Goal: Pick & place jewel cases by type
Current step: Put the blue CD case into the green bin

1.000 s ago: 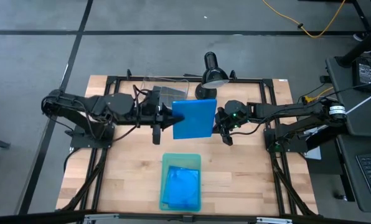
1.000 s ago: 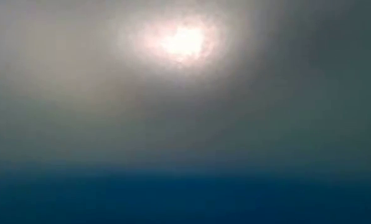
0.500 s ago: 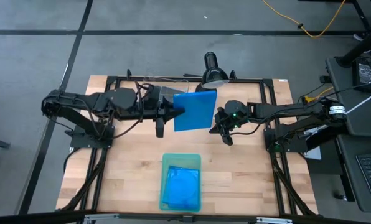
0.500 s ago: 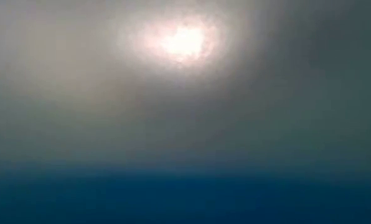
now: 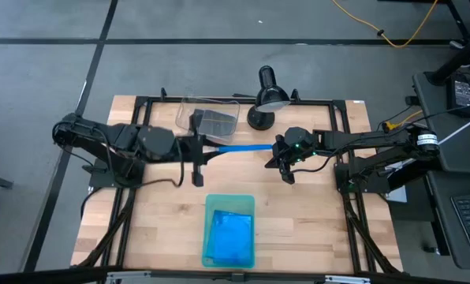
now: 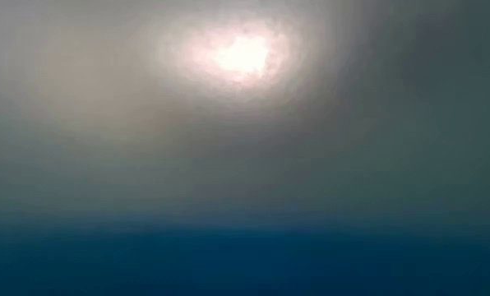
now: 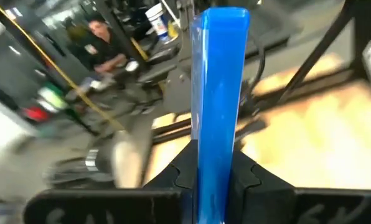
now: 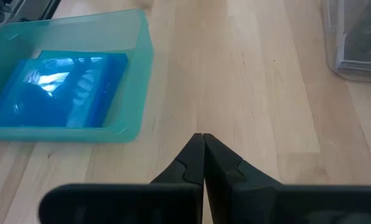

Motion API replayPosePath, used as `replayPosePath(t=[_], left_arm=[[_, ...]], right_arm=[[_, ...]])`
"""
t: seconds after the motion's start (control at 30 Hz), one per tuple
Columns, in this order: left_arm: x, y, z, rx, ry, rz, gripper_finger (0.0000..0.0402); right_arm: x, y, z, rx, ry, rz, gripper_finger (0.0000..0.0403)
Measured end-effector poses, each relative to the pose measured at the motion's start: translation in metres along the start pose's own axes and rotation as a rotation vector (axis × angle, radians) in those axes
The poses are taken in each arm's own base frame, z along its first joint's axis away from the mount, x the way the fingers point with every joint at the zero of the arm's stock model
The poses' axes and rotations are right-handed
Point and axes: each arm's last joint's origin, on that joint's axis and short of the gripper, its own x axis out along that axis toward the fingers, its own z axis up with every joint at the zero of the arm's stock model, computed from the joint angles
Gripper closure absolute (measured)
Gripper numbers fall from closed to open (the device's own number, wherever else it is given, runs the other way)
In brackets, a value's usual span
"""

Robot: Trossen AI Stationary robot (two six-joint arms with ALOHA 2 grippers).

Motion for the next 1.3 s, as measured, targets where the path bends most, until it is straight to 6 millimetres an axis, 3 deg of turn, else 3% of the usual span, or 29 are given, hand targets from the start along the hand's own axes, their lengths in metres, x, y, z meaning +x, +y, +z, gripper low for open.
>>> replayPosePath(t=[0.23,0.43,0.67,0.8,1.03,1.3], left_arm=[[0.000,-0.015,-0.003,0.381,0.181,0.276,0.0376],[0.018,-0.035,-0.011,0.706,0.398,0.443,0.0376],[0.030,-0.048,-0.016,0.674,0.380,0.399,0.0376],[0.030,-0.048,-0.015,0.520,0.319,0.379,0.0376],[0.024,-0.039,-0.010,0.001,0.159,0.293,0.0376],[0.029,-0.021,-0.008,-0.733,0.067,-0.049,0.0376]], right_arm=[[0.000,0.000,0.000,0.003,0.003,0.000,0.0397],[0.000,0.000,-0.001,0.012,0.006,-0.001,0.0397],[0.000,0.000,-0.001,0.045,0.008,-0.003,0.0397],[0.000,0.000,-0.001,0.065,0.012,-0.003,0.0397],[0.000,0.000,-0.002,0.063,0.017,-0.002,0.0397],[0.000,0.000,-0.002,-0.010,0.017,-0.001,0.0397]])
